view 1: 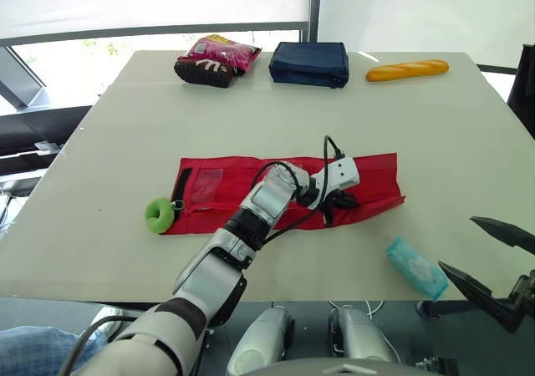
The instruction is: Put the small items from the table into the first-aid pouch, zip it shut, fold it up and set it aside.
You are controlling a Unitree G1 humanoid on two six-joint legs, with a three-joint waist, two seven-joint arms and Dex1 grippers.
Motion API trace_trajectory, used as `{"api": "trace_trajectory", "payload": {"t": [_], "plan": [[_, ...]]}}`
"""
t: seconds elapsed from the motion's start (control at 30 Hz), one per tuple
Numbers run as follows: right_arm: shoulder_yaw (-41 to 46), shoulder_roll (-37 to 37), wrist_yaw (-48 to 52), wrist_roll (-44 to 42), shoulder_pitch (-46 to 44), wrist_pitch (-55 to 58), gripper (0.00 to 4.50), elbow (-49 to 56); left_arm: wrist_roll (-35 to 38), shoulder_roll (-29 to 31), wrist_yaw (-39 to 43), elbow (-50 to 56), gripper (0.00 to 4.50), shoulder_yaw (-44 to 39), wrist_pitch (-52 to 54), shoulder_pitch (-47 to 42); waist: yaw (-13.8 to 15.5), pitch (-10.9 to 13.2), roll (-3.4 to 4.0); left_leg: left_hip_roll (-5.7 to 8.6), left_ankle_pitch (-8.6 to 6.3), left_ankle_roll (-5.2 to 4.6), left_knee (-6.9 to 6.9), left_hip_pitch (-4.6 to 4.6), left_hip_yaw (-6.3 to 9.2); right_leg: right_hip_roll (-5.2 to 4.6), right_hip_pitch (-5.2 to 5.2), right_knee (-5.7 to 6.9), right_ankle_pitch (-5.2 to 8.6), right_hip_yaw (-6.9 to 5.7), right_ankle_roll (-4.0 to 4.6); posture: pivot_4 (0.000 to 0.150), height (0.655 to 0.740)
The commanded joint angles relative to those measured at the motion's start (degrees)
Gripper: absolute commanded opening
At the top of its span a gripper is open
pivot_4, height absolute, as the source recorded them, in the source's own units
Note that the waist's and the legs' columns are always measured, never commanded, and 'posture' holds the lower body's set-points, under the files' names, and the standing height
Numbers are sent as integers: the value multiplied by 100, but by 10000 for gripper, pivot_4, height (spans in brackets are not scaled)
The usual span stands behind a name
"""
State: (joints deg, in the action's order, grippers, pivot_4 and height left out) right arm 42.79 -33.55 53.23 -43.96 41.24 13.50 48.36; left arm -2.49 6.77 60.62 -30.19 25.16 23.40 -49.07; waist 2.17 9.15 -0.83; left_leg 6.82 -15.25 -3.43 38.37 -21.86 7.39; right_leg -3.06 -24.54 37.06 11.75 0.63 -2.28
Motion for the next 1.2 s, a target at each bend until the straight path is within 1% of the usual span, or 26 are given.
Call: {"api": "trace_trajectory", "payload": {"t": [0.03,0.3,0.47,0.63,0.73,1.0,1.2], "plan": [[-24,-38,-43,-38,-20,-70,45000,111,0,106,-68,-75,348,-141,16,-90,0,1,0,0,0,0,0,0,0,0,0,0,0,0,0,1500,7293],[-181,-59,-201,-37,-138,-37,45000,159,104,109,-76,-146,348,-283,-39,-186,2,4,-2,0,1,1,0,-8,1,0,-9,0,0,0,0,1500,7293],[-206,-58,-186,7,-126,-56,45000,142,559,-34,42,-115,348,-636,680,-165,1,5,-1,0,2,-1,0,-11,1,0,-12,-1,0,-1,0,1500,7293],[-223,-44,-185,18,-110,-61,45000,152,484,40,-25,-123,348,-567,574,-109,2,5,-1,0,3,0,0,-11,1,0,-12,-2,0,-1,0,1500,7293],[-218,-34,-191,16,-96,-62,45000,166,296,139,-43,-148,348,-394,272,-53,-1,5,-1,0,2,2,-1,-10,1,0,-12,-1,0,-1,0,1500,7293],[-251,-19,-184,46,-87,-80,45000,166,387,132,55,-162,348,-421,402,-26,0,5,-1,0,1,3,-1,-10,1,0,-12,-1,0,-1,0,1500,7293],[-302,-18,-167,112,-80,-105,45000,155,796,-45,-13,-429,348,-842,1113,-112,0,5,-1,0,2,1,-1,-10,1,0,-12,-1,0,-1,0,1500,7293]]}}
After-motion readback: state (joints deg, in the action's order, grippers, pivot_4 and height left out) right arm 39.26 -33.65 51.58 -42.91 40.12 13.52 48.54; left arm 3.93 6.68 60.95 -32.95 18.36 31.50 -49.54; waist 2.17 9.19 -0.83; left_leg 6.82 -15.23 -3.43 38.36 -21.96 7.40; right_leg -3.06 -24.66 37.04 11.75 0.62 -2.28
